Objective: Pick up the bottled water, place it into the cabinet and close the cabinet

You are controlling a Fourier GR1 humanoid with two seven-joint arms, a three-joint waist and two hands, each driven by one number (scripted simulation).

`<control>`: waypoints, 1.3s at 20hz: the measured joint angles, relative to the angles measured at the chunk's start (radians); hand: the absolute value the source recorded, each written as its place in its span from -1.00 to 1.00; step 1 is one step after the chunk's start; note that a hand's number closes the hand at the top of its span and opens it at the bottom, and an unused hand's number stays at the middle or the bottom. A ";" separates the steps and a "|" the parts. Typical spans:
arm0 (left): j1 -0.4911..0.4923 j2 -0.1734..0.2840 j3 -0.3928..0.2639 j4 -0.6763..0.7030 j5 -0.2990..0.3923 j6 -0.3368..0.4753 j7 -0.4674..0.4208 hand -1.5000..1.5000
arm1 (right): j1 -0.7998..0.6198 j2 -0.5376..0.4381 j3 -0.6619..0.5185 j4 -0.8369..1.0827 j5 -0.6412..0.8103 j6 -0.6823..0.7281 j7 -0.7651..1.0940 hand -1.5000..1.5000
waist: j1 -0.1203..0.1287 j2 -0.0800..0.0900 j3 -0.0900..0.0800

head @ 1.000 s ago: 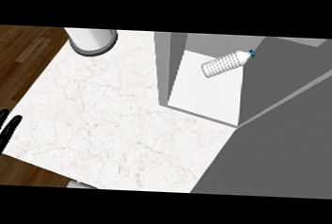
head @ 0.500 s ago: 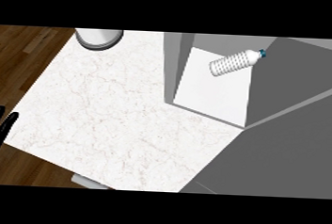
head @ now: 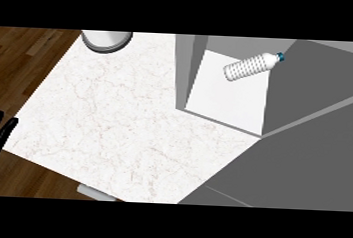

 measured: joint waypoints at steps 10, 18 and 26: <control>-0.014 -0.002 0.002 0.021 0.006 -0.006 0.007 -1.00 | -0.253 0.072 -0.068 0.160 -0.023 -0.031 0.180 1.00 | -0.006 -0.010 0.001; -0.025 -0.003 0.009 0.042 0.018 -0.007 0.015 -1.00 | -0.484 0.197 -0.100 0.375 -0.052 -0.089 0.313 1.00 | -0.017 -0.016 0.008; -0.010 -0.006 0.023 0.074 0.026 -0.017 0.010 -1.00 | -0.795 0.372 -0.224 0.673 0.040 -0.305 0.403 1.00 | -0.048 -0.031 0.015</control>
